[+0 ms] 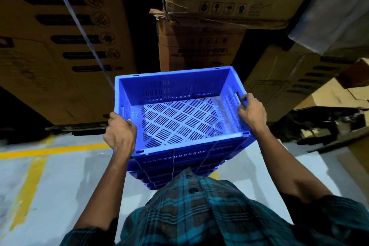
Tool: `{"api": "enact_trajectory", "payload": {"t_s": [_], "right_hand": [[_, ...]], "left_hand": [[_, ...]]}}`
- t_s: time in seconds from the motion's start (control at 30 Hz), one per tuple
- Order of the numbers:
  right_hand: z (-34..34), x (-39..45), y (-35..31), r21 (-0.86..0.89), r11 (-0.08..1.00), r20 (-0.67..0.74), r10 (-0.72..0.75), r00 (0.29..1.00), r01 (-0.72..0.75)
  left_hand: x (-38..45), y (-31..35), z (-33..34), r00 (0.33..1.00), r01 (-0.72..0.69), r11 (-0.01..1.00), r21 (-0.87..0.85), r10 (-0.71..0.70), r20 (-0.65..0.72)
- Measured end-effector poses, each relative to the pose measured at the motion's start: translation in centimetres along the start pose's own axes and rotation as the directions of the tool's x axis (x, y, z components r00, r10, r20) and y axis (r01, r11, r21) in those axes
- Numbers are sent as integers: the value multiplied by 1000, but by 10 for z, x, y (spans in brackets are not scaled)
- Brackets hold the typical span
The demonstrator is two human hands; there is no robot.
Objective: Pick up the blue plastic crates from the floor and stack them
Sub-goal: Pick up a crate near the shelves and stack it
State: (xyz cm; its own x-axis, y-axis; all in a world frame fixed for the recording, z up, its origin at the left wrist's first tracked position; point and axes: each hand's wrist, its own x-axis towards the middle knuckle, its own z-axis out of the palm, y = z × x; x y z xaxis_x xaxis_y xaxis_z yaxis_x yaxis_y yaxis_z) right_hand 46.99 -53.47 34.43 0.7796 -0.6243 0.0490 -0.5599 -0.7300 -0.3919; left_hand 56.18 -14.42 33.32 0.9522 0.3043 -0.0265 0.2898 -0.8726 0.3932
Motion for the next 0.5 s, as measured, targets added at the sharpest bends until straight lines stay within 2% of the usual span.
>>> {"api": "enact_trajectory", "payload": {"t_s": [0.13,0.2,0.3,0.37,0.43,0.5], "right_hand": [[-3,-23,4,71,995,-8,73,997,-72],[1,-40,9,82,990,-51,122,991,-118],[10,-69,19,260,957,-136,167,977,-128],[19,-87,21,347,927,-168,213,962,-145],[24,-98,14,391,887,-148,325,934,-246],[26,-105,4,471,823,-67,392,917,-318]], "left_hand": [[-8,-7,-3,999,-46,999,-26,47,29],[-11,-10,-5,991,-129,992,-5,129,41],[-23,-14,-1,971,-235,969,71,231,63],[-35,-15,0,967,-254,964,84,250,57],[-45,-15,1,962,-273,961,49,271,41],[-56,-15,4,947,-319,947,33,317,46]]}}
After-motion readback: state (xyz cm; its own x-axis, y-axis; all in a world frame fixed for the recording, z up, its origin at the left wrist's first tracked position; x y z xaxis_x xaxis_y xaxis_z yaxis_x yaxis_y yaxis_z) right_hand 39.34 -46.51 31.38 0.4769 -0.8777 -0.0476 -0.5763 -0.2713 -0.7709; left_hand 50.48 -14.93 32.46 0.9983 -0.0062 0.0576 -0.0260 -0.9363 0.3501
